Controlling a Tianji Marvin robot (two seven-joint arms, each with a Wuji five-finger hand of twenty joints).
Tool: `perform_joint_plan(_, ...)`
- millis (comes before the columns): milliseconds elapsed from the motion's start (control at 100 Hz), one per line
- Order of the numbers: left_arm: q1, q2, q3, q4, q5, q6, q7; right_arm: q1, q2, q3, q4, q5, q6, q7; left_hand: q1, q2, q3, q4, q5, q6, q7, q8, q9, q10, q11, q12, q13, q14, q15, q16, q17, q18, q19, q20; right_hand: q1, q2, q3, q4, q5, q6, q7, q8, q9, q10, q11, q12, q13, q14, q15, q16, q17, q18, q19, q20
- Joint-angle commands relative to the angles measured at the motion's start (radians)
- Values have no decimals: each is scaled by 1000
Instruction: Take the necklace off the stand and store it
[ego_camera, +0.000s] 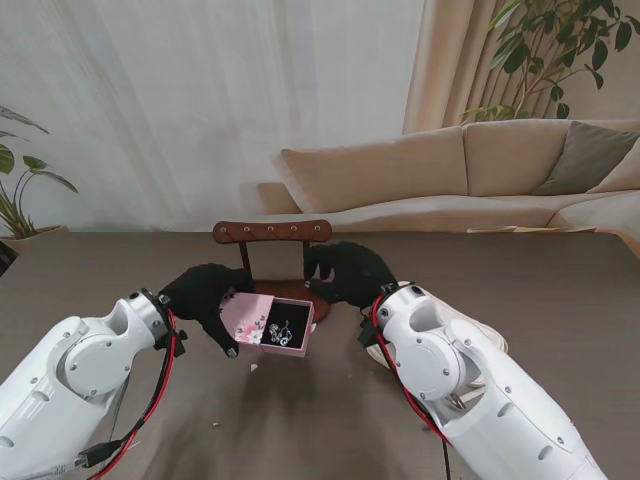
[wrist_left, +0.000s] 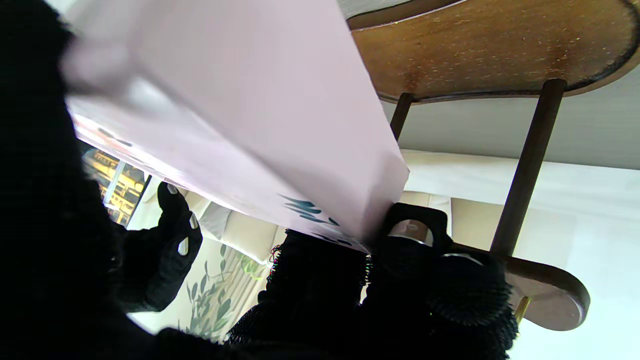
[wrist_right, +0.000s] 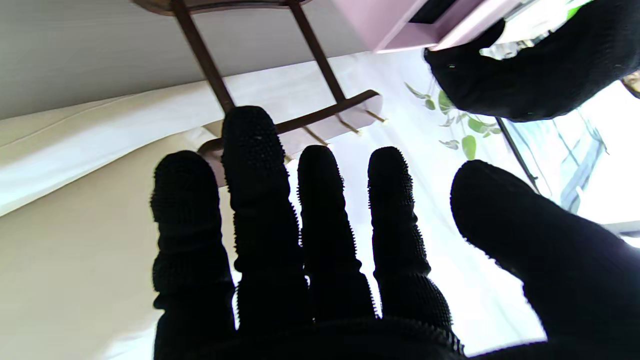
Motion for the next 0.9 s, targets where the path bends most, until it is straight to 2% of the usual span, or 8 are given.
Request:
perform_joint_plan(0, 0, -6, -1, -7, -7, 3, -16, -12, 15, 12, 15, -13, -3, 29, 230, 139, 983, 83, 87, 133, 760, 104, 208, -38, 400, 120, 72, -215, 160, 27, -5, -131, -64, -9, -27, 26, -31, 28, -23, 11, -17, 22, -35, -15, 10, -15, -23, -2, -3, 10, -148, -28, -16, 26)
perform_joint_plan(100, -3, -7, 0, -5, -12, 3, -15, -30, 24, 32, 23, -30, -21, 46, 230, 140, 983, 83, 88, 133, 761, 105, 208, -39, 399, 120, 72, -214, 158, 26, -4, -126, -65, -10, -23, 16, -31, 22, -13, 12, -15, 32, -31, -17, 11, -15, -23, -1, -2, 10, -147, -28, -15, 29)
perform_joint_plan(120, -3, -7, 1, -4, -13, 2, -15, -34, 26, 36, 24, -33, -25, 50, 230, 141, 983, 83, 88, 133, 760, 105, 208, -38, 399, 120, 72, -214, 158, 26, -4, -126, -65, -10, -17, 5, -28, 0, -4, 7, -12, 26, -28, -17, 11, -15, -22, -1, -3, 9, -146, -28, -16, 30)
perform_joint_plan(220, -6, -7, 2, -2, -21, 2, -16, -56, 34, 54, 26, -46, -48, 70, 231, 140, 982, 83, 87, 135, 760, 106, 209, -38, 399, 120, 75, -212, 155, 24, -3, -125, -65, -10, -3, -24, -22, -22, 17, -1, 2, 16, -20, -19, 11, -15, -17, -6, -2, 9, -143, -29, -16, 31)
perform_joint_plan(260, -7, -7, 3, -2, -24, 3, -17, -66, 37, 60, 24, -46, -57, 79, 230, 140, 983, 83, 86, 136, 760, 106, 209, -38, 399, 119, 76, -211, 154, 23, -3, -125, -65, -10, 2, -35, -12, -45, 20, -5, 19, 0, -19, -19, 9, -15, -15, -6, -4, 9, -143, -29, -16, 32)
perform_joint_plan(530, -13, -9, 6, -1, -37, 11, -17, -124, 50, 87, -6, -46, -105, 116, 231, 145, 983, 83, 84, 138, 760, 108, 208, -33, 401, 122, 78, -212, 157, 23, 1, -120, -68, -11, 16, -88, 13, -11, -2, -19, 0, -5, -26, -32, 6, -12, -13, -20, -5, 11, -143, -38, -20, 32)
perform_joint_plan(660, -18, -10, 12, 2, -44, 14, -16, -143, 49, 86, -20, -34, -120, 108, 232, 146, 982, 83, 82, 142, 760, 113, 208, -32, 401, 123, 79, -211, 159, 23, 2, -113, -69, -11, 36, -112, 20, -32, 9, -26, 8, -6, -9, -35, 7, -12, 4, -27, -1, 12, -131, -39, -18, 33)
perform_joint_plan(890, -32, -13, 29, 18, -60, 11, -8, -142, 42, 50, -31, 0, -116, 92, 232, 148, 981, 83, 82, 143, 758, 116, 207, -31, 401, 125, 79, -211, 159, 23, 2, -112, -69, -11, 47, -107, 35, -54, 2, -27, 20, -21, 5, -37, 6, -12, 22, -30, 0, 12, -118, -37, -16, 32)
